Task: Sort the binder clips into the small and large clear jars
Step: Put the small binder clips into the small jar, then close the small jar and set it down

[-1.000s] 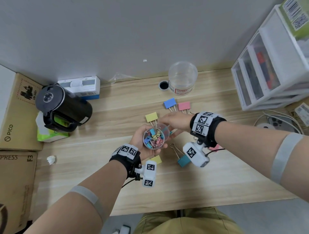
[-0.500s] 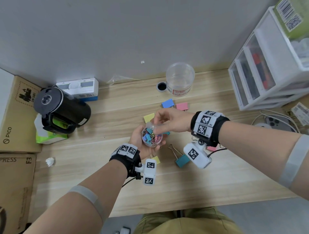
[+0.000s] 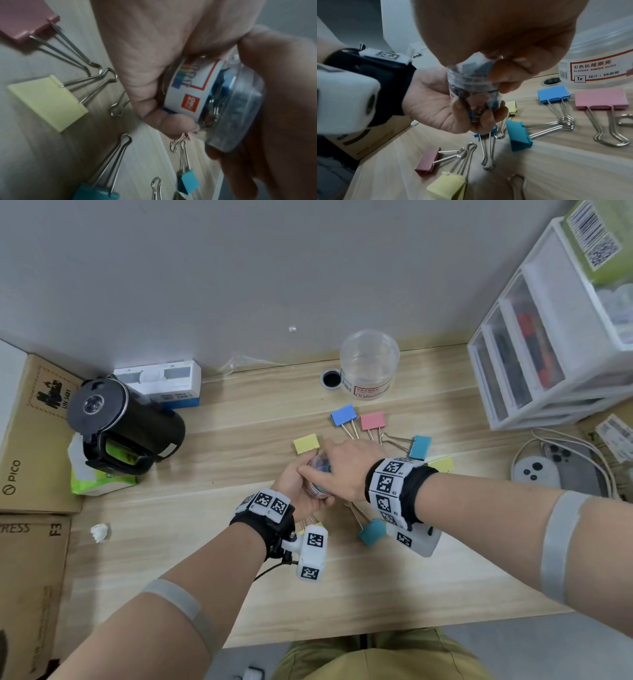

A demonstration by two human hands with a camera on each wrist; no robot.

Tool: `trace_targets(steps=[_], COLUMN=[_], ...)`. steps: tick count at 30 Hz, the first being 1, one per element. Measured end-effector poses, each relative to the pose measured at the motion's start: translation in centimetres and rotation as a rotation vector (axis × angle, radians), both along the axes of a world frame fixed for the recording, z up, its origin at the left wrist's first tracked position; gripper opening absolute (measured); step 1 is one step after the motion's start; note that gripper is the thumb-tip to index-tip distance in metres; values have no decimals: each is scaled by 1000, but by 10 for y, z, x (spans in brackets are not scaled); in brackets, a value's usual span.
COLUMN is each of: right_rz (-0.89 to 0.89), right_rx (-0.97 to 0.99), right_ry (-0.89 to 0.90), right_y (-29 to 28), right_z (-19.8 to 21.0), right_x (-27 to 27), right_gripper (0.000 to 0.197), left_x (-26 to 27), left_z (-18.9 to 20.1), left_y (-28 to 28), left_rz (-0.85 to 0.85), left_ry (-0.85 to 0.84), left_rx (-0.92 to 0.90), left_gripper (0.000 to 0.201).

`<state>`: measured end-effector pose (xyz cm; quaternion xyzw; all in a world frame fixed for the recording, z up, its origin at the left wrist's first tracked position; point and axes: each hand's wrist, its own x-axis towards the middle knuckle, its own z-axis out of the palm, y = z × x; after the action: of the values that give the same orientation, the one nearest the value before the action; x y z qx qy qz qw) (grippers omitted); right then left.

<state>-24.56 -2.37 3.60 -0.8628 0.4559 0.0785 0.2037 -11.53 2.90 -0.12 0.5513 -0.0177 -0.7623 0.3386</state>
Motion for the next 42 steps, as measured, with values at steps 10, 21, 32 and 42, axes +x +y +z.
trace_targets(steps=[10,21,32,42], right_rz=[-114,-251,-58,-67], right_rx=[167,134,45,46], right_ry=[-20,-311,-85,-52], right_y=[-16,-70,-136,-147], right_z=[-8,-28,-55,-67], right_x=[10,44,80,86], right_gripper=[68,70,46,42], left_x=[19,68,90,94], left_z=[1,0,-38,-56], left_y=[-22,-84,-142,-156], left_rz=[63,59,-119,-91], left_ry=[-16,-244,-855,-854], left_rx=[28,-122,-236,-152], left_gripper=[40,37,17,15])
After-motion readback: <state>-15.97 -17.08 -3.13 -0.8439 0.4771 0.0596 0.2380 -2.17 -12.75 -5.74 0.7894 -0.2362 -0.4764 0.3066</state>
